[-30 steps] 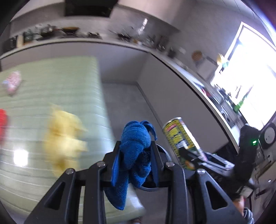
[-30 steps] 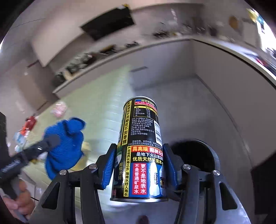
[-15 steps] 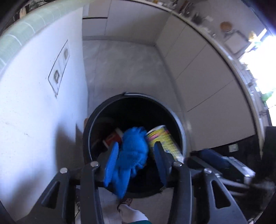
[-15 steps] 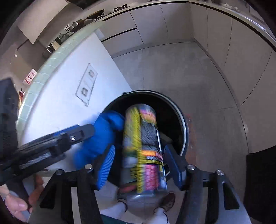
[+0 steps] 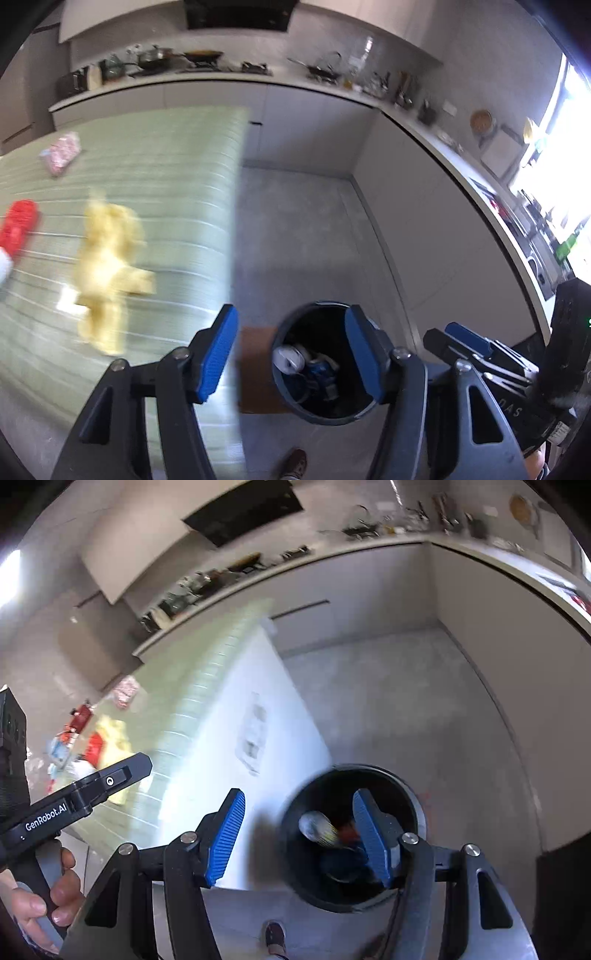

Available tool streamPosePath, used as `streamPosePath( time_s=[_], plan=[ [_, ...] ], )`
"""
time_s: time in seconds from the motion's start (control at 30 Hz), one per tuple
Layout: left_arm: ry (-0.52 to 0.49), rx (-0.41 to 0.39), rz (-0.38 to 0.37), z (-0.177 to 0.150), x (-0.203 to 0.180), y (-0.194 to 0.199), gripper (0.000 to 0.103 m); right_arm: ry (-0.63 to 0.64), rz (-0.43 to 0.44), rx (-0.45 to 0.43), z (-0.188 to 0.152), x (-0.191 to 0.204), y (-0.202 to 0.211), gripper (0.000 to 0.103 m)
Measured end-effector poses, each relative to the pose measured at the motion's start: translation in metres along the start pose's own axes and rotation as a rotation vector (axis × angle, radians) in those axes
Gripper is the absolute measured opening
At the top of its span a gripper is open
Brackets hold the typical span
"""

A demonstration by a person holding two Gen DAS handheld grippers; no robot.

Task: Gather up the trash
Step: 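Grasp the yellow cloth with the right tool while the left tool grasps the white tissue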

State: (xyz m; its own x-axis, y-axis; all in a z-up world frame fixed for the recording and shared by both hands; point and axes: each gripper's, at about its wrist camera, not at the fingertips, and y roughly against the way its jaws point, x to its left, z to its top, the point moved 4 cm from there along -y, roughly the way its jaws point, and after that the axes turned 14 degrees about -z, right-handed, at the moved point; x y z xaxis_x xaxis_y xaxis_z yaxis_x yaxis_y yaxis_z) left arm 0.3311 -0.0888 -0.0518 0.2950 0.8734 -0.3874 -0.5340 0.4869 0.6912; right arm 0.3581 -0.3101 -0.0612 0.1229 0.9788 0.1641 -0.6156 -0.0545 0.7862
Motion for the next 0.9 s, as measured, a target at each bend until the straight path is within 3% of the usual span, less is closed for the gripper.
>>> streamPosePath(
  time_s=[0.27, 0.47, 0.7, 0.9],
  plan=[
    [0.028, -0.006, 0.057, -0.007, 0.110, 0.060, 0.064, 0.035, 0.022, -0.032, -0.012, 0.150, 0.010, 0.072],
    [0.014, -0.009, 0.109, -0.006, 0.167, 0.089, 0.064, 0.027, 0.010, -0.016, -0.025, 0.232, -0.013, 0.074],
    [0.056, -0.025, 0.138, -0.001, 0.215, 0.112, 0.066, 0.055, -0.014, -0.008, -0.026, 0.284, -0.022, 0.077],
    [0.128, -0.049, 0.217, 0.008, 0.267, 0.118, 0.068, 0.090, -0.035, -0.003, -0.013, 0.294, -0.041, 0.078]
  ],
)
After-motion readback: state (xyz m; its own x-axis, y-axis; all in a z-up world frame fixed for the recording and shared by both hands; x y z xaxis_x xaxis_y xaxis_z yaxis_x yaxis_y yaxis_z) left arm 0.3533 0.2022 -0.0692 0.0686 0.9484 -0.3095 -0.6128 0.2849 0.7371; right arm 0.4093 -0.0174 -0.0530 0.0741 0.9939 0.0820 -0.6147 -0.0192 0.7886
